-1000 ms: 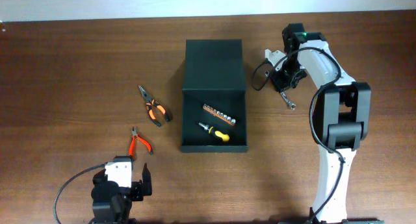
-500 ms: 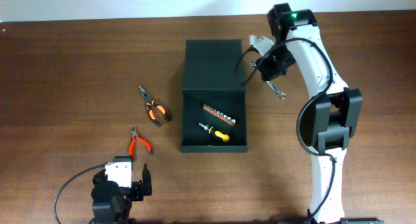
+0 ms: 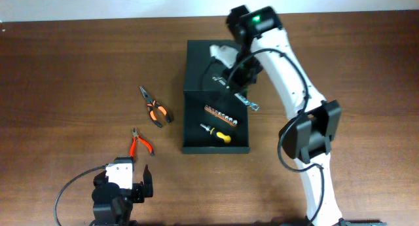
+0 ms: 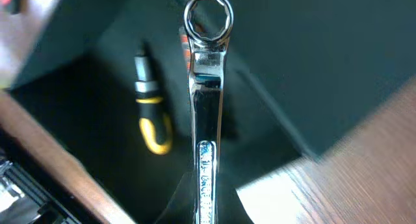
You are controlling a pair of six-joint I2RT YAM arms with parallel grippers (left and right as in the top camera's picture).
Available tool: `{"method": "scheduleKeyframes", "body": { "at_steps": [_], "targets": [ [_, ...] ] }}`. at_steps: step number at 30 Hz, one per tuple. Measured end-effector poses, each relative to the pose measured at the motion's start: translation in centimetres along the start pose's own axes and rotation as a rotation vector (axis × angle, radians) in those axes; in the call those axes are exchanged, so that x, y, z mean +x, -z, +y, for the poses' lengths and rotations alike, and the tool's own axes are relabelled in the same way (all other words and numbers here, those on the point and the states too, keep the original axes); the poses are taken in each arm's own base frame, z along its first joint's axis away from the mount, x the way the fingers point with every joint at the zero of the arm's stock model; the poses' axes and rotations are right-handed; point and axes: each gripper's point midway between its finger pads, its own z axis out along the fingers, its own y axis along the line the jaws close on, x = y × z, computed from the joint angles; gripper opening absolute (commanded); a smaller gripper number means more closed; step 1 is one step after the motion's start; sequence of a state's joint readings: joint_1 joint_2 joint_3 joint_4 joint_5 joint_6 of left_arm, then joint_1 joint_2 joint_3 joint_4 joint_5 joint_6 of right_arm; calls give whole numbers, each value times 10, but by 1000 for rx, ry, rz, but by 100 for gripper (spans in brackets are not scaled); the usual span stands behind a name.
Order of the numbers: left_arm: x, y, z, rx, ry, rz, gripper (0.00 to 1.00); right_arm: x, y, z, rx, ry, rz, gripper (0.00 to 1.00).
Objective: Pack container
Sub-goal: 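Place the wrench into the box beside the screwdriver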
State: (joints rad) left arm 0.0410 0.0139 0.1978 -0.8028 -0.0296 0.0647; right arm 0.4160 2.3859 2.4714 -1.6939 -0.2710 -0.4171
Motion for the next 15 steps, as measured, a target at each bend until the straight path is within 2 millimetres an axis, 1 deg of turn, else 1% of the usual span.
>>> {"method": "scheduleKeyframes", "body": {
  "at_steps": [4, 7, 10, 15],
  "targets": [
    [0, 0, 0, 0, 0, 0, 99, -8, -7, 26, -13, 56, 11, 4],
    [0, 0, 0, 0, 0, 0, 99, -12, -13, 36, -20, 81, 13, 4],
    [0, 0, 0, 0, 0, 0, 99, -13, -28, 35, -27, 83, 22, 4],
    [0, 0, 0, 0, 0, 0, 99, -3, -70, 25, -49, 65, 78, 4]
  ]
}}
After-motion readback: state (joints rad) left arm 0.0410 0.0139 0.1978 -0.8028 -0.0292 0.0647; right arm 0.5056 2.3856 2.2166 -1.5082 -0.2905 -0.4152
